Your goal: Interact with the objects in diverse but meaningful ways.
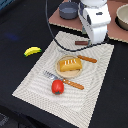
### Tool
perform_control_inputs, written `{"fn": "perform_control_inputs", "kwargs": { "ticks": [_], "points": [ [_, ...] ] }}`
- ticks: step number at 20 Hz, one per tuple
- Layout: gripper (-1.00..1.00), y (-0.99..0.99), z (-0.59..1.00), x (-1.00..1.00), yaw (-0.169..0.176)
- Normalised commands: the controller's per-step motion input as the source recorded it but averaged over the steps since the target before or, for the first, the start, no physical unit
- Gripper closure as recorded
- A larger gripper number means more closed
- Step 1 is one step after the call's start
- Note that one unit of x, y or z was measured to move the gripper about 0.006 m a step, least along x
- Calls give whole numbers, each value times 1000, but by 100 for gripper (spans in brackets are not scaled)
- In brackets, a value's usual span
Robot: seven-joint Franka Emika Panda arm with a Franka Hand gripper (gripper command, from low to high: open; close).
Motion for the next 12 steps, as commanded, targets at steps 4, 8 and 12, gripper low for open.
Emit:
{"fn": "perform_control_inputs", "kwargs": {
  "ticks": [4,8,12],
  "points": [
    [-100,364,-244,-228,-100],
    [-100,495,-208,-166,-52],
    [-100,551,-197,-38,-18]
  ]
}}
